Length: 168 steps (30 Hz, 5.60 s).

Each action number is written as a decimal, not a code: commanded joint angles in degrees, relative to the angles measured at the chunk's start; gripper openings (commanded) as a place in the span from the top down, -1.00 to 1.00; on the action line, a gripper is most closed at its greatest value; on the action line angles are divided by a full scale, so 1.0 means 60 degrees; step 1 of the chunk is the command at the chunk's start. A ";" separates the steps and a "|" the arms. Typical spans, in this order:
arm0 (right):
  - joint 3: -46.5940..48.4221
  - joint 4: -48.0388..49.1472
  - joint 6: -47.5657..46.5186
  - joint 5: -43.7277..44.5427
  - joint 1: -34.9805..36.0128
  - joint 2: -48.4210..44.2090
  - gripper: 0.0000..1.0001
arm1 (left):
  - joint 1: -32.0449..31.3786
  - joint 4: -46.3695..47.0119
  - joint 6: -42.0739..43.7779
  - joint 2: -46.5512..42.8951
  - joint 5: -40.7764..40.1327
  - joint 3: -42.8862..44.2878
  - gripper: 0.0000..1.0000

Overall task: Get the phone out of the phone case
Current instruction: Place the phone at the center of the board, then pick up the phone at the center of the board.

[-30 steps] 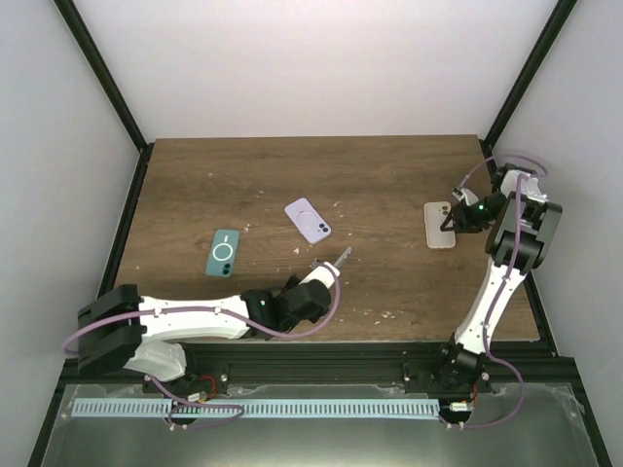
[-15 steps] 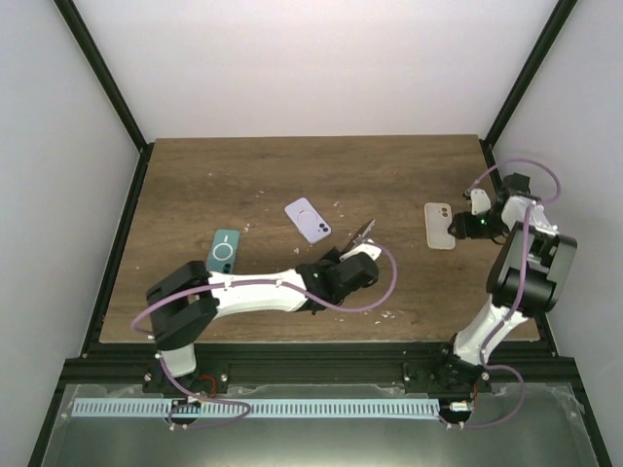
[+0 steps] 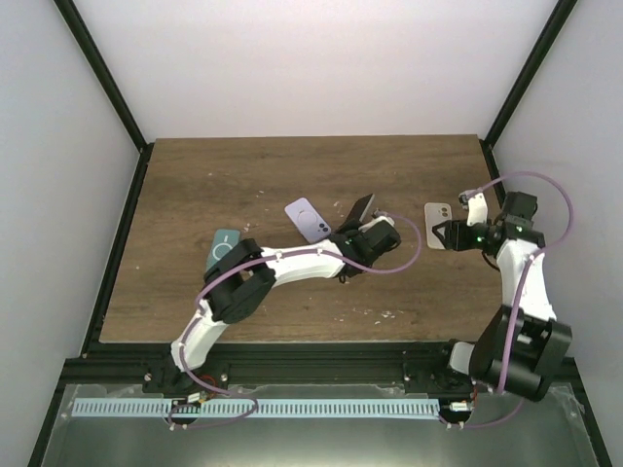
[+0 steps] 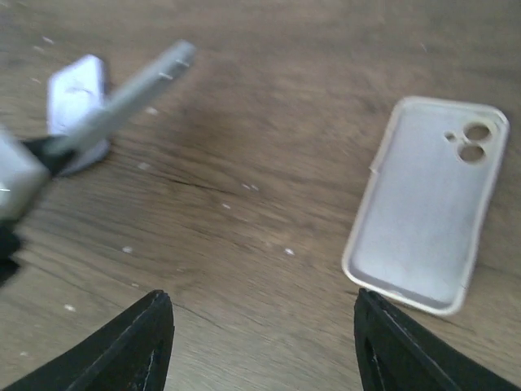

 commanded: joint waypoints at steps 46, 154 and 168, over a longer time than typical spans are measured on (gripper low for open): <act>-0.0607 0.0735 0.0726 -0.2116 0.0183 -0.0968 -0.29 | 0.0800 -0.3443 -0.4707 -0.1854 0.4054 0.0139 -0.73; 0.0777 -0.1268 -0.4821 -0.0059 0.5473 -0.2695 0.02 | 0.2645 -0.3906 -0.4196 -0.5543 1.0012 -0.4450 0.24; 0.0427 -0.1266 -0.6973 0.4342 1.0502 -0.2709 -0.21 | 0.2624 -0.4177 -0.3674 -0.5837 1.2438 -0.4273 0.25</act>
